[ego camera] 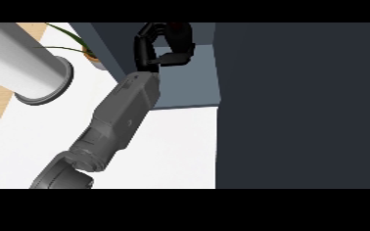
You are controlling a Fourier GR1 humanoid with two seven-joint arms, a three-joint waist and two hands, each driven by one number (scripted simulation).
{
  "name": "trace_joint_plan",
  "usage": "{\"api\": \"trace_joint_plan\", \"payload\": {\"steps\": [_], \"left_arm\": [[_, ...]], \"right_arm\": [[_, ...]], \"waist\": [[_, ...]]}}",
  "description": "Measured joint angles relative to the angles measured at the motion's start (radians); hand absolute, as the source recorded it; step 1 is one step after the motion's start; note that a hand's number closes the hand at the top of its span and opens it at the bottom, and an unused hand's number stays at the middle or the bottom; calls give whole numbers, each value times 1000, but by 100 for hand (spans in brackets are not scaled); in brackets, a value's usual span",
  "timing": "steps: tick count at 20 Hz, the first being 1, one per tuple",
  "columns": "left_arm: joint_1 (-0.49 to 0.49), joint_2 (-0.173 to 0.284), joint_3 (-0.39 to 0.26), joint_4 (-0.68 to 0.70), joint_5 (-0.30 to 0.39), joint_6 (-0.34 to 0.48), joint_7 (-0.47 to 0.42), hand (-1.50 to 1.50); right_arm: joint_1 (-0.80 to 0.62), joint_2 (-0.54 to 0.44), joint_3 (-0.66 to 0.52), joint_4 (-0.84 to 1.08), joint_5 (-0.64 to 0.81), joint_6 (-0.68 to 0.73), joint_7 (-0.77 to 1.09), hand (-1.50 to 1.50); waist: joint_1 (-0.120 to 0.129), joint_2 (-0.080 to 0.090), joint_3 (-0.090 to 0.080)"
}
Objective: Pick up the wine, place it into the cabinet and close the cabinet
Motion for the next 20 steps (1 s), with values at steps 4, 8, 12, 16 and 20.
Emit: {"api": "trace_joint_plan", "payload": {"steps": [4, 8, 12, 16, 20], "left_arm": [[-17, 1, 3, 38, -9, 23, 21, -150], [-19, 0, 6, 61, -22, 43, 12, -150], [-15, 1, -3, 84, -38, 65, 6, -150], [-2, 0, -8, 100, -55, 70, -8, -150], [0, 0, 4, 99, -52, 82, -19, -150]], "right_arm": [[-10, -3, 1, 1, 0, 2, -3, -150], [6, -1, 5, 0, 1, 5, -14, -150], [10, 1, 9, -1, 1, 1, -13, -150], [-2, 0, 18, 0, 3, -4, -13, -150], [-23, -8, 7, 7, 3, -3, -16, -150]], "waist": [[-2, 2, 0], [-3, 4, 0], [-7, 5, -1], [-11, 8, -1], [-13, 10, -1]]}}
